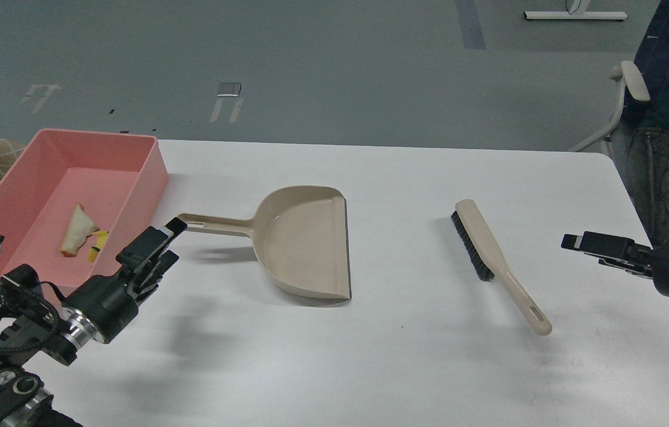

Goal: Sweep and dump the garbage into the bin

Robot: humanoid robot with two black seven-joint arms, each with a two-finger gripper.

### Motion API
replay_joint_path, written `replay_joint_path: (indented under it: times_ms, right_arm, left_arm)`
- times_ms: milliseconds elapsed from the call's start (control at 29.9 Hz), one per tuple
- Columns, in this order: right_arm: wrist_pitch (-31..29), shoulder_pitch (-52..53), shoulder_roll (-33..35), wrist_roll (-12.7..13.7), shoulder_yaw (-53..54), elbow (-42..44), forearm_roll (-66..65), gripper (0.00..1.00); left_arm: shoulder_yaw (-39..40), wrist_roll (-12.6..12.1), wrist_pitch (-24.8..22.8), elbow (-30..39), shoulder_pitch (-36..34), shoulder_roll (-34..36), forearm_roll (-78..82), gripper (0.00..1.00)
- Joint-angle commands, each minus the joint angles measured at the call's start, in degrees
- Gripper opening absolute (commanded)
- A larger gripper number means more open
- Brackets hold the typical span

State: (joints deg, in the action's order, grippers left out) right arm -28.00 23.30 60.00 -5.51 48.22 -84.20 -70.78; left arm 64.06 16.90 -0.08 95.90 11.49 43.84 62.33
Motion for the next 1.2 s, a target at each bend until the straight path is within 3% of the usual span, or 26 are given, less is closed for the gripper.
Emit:
replay_joint_path:
  times_ms: [0, 100, 234, 635, 802, 969, 1170]
  right_arm:
    - [0.0, 0.1, -0.2, -1.0, 6.6, 2.5, 0.0, 0.94]
    - [0.0, 0.0, -0.7, -1.8, 13.8, 6.0, 0.3, 0.96]
    - [0.0, 1.3, -6.2, -3.8, 18.8, 11.0, 0.4, 0.96]
    - [0.0, 13.8, -21.9, -4.1, 20.1, 28.6, 0.4, 0.96]
    - [0.0, 15.6, -24.4, -6.3, 20.2, 30.8, 0.4, 0.96]
    - [0.0, 16.7, -27.9, -7.8, 20.8, 34.2, 0.9, 0.96]
    - [0.0, 20.3, -31.6, -7.9, 21.9, 42.9, 11.4, 0.96]
  left_arm:
    - [8.1, 0.2, -5.4, 0.3, -0.4, 0.5, -2.6, 0.98]
    - [16.2, -0.1, -14.0, -0.2, -1.0, 0.5, -8.4, 0.98]
    - [21.8, -0.6, -19.3, -1.7, -3.8, 0.5, -13.4, 0.98]
    - [20.8, -1.9, -19.9, -15.5, -24.0, -0.3, -18.5, 0.98]
    - [15.5, -2.0, -19.8, -21.4, -31.9, -0.5, -19.2, 0.98]
    - [11.4, -2.0, -19.8, -29.1, -39.5, -3.2, -19.3, 0.98]
    - [8.3, -2.4, -21.1, -41.7, -49.2, -9.9, -20.3, 0.98]
